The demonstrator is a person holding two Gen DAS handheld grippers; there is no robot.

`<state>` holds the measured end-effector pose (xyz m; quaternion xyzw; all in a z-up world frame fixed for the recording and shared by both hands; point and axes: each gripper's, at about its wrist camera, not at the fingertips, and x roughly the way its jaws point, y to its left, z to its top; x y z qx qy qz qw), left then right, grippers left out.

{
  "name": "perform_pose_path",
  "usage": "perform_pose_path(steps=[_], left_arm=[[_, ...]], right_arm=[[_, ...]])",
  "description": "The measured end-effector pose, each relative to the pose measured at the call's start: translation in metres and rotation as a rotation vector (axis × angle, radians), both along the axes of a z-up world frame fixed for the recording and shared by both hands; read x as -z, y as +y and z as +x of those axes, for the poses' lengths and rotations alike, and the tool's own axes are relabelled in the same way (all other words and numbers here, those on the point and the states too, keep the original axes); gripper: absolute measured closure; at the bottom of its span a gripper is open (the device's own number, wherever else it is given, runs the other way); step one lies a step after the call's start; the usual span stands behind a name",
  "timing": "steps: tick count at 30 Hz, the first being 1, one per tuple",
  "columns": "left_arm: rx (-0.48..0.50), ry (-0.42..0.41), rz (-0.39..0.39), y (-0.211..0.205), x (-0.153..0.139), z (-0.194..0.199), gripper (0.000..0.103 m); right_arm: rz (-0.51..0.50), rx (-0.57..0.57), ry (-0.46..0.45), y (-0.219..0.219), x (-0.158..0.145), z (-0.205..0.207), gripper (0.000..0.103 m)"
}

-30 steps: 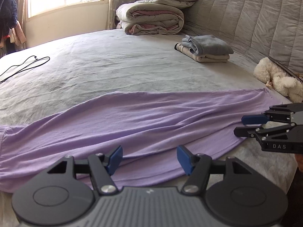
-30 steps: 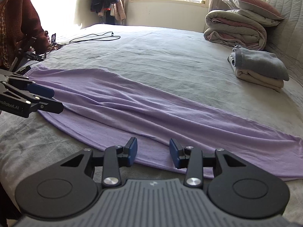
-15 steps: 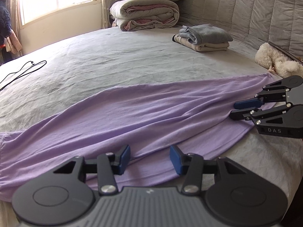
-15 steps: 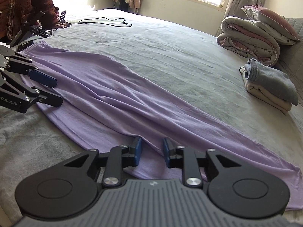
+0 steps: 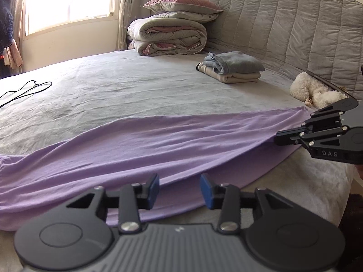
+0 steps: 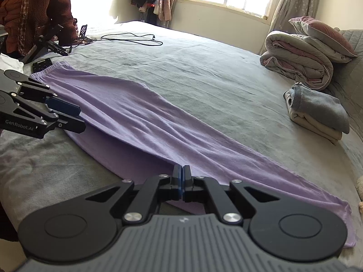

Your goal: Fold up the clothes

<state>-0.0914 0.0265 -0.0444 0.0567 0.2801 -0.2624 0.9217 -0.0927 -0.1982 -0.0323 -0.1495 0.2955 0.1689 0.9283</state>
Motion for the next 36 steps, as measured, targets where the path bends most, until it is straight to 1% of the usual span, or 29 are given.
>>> perform_pose_path(steps=[3, 7, 11, 13, 14, 19, 20, 21, 22, 23, 25, 29, 34, 36], left_arm=[[0.037, -0.023, 0.014, -0.013, -0.002, -0.004, 0.058], [0.068, -0.053, 0.09, -0.034, 0.003, -0.004, 0.058], [0.1, -0.078, 0.168, -0.051, 0.008, -0.006, 0.059], [0.1, -0.082, 0.175, -0.05, 0.008, -0.007, 0.058], [0.099, -0.083, 0.176, -0.049, 0.008, -0.007, 0.058], [0.056, -0.053, 0.141, -0.041, 0.01, -0.003, 0.059], [0.052, -0.039, 0.131, -0.041, 0.012, -0.002, 0.059], [0.052, -0.025, 0.125, -0.04, 0.014, -0.002, 0.059], [0.053, -0.014, 0.125, -0.04, 0.016, -0.002, 0.059], [0.055, -0.014, 0.129, -0.041, 0.018, -0.003, 0.059], [0.058, -0.018, 0.134, -0.041, 0.021, -0.005, 0.059], [0.041, 0.006, 0.092, -0.036, 0.022, -0.005, 0.059], [0.029, 0.019, 0.075, -0.032, 0.022, -0.006, 0.059], [0.007, 0.055, 0.031, -0.026, 0.02, -0.004, 0.059]], right_arm=[[0.01, -0.007, -0.008, -0.001, -0.005, -0.005, 0.103], [0.008, -0.01, -0.01, -0.001, -0.007, -0.005, 0.103], [-0.004, -0.004, 0.009, -0.002, -0.003, -0.004, 0.103], [0.011, 0.002, 0.023, -0.004, -0.001, -0.003, 0.102], [0.023, 0.005, 0.031, -0.005, 0.0, -0.003, 0.09], [0.08, 0.017, 0.072, -0.012, 0.005, -0.001, 0.086], [0.09, 0.02, 0.079, -0.012, 0.007, 0.0, 0.082], [0.099, 0.023, 0.082, -0.011, 0.007, 0.0, 0.073], [0.106, 0.022, 0.083, -0.009, 0.008, 0.001, 0.069], [0.107, 0.018, 0.084, -0.008, 0.009, 0.002, 0.066], [0.109, 0.01, 0.086, -0.005, 0.01, 0.004, 0.066], [0.113, -0.007, 0.091, 0.001, 0.013, 0.007, 0.066], [0.118, -0.027, 0.098, 0.009, 0.017, 0.012, 0.066], [0.12, -0.035, 0.1, 0.012, 0.018, 0.013, 0.066]])
